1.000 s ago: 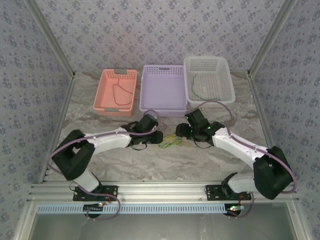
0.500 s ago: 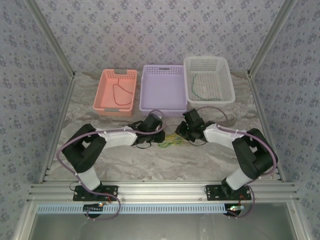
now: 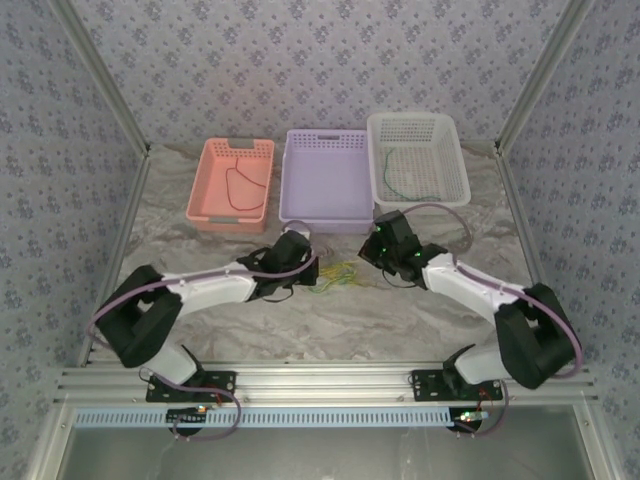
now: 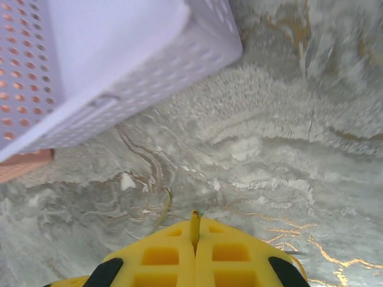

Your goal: Untangle the cables

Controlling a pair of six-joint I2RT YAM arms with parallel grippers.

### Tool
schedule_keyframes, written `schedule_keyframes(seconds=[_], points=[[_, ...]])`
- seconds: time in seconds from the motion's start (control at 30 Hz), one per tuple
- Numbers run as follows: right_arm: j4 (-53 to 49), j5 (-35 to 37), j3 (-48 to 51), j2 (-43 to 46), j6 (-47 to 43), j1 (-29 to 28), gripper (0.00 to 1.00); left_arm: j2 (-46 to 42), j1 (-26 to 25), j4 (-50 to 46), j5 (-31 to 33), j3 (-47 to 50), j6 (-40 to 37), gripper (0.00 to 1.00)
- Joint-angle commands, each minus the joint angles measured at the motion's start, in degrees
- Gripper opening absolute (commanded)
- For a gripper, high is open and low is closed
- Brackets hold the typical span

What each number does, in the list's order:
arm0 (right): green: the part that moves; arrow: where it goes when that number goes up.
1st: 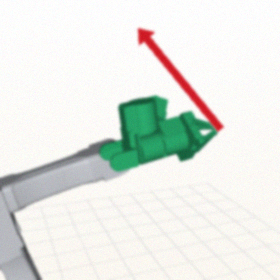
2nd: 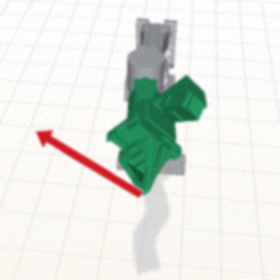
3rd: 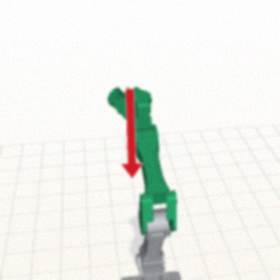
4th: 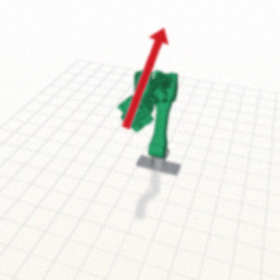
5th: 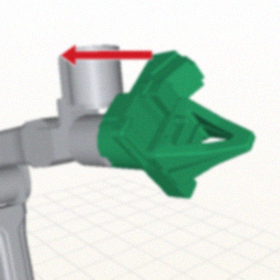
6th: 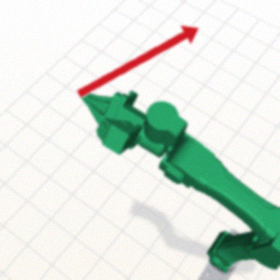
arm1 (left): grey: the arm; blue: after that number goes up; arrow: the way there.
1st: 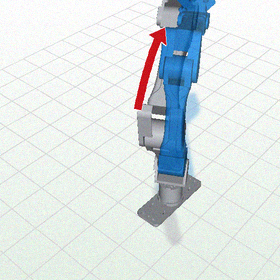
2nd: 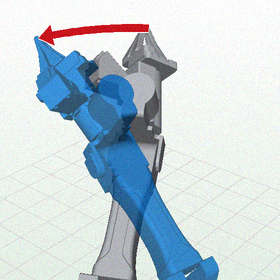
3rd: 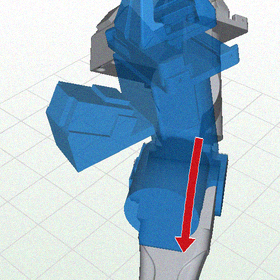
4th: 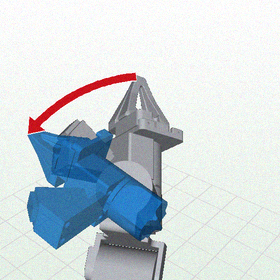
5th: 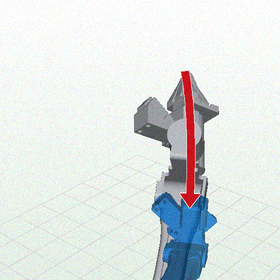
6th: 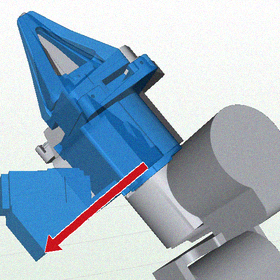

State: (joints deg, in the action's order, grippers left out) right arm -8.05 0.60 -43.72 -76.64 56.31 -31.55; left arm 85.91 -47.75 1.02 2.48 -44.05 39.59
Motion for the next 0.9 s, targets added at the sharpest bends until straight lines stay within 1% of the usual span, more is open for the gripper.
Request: schedule_keyframes(seconds=[0.0, 0.13, 0.27, 0.37, 0.67, 0.77, 0.87], points=[[-5.93, 5.01, 0.44, 4.72, -2.78, 1.9, 0.0, -7.34, 1.8, -1.02, 2.73, 2.86, 2.19, 0.0], [-8.18, 4.77, 0.53, 10.36, -4.44, 6.15, 0.0, -14.22, 4.73, -4.66, 2.39, 4.59, 1.74, 0.0], [-8.81, 1.86, 0.56, 14.36, -5.89, 11.07, 0.0, -17.98, 7.61, -8.13, 2.09, 5.67, 0.71, 0.0], [-9.46, -0.56, 0.57, 16.52, -7.39, 15.07, 0.0, -19.62, 9.57, -9.98, 2.45, 6.56, 0.33, 0.0], [-12.27, -6.92, -0.31, 20.37, -9.62, 26.37, 0.0, -21.83, 13.26, -15.1, 5.52, 8.35, -0.42, 0.0], [-12.29, -8.97, -0.32, 20.92, -10.33, 28.54, 0.0, -22.62, 13.64, -15.0, 5.01, 9.11, -0.66, 0.0], [-12.43, -10.09, -0.59, 21.02, -11.08, 28.73, 0.0, -22.43, 13.68, -14.89, 4.22, 9.34, -1.01, 0.0]])
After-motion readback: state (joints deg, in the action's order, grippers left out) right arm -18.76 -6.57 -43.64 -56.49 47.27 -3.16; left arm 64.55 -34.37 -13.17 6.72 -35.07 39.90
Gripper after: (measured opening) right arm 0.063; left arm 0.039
